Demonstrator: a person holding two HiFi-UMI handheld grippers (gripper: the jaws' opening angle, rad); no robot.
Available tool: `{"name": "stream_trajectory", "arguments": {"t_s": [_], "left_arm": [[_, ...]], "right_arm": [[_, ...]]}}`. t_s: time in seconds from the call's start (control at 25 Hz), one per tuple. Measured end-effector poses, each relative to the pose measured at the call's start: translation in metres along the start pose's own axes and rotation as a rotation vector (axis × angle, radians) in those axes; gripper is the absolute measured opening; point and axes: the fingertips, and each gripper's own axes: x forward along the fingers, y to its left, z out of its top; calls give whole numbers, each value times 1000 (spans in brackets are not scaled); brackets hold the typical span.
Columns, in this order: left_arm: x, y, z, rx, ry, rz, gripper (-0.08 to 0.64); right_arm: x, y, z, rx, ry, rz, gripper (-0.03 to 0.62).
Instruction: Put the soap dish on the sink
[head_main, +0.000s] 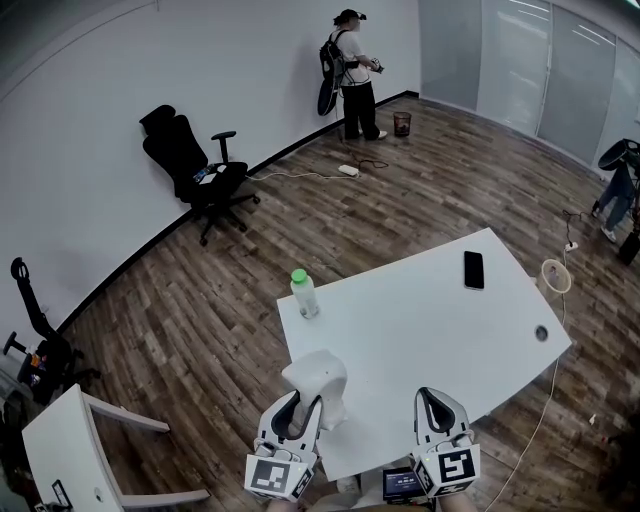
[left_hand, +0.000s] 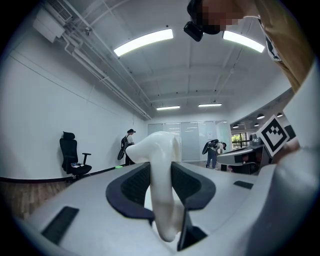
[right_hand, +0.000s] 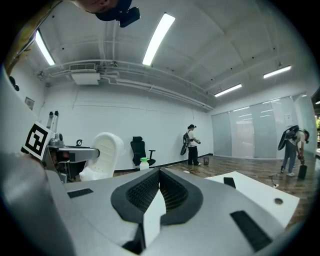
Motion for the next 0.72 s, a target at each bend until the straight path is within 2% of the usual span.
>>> {"name": "stream_trajectory", "arguments": {"t_s": [0.2,0.44,0.72], "left_arm": [[40,-2,-5,-38,10,28,130],[67,-15,-5,18,33,26,130],[91,-12,-30,-58,72,16,130]], "right_arm": [[33,-15,7,14,-6,78,9],[59,-36,7,25,-5,119,9],[81,-49,-8,43,34,132,9]]}}
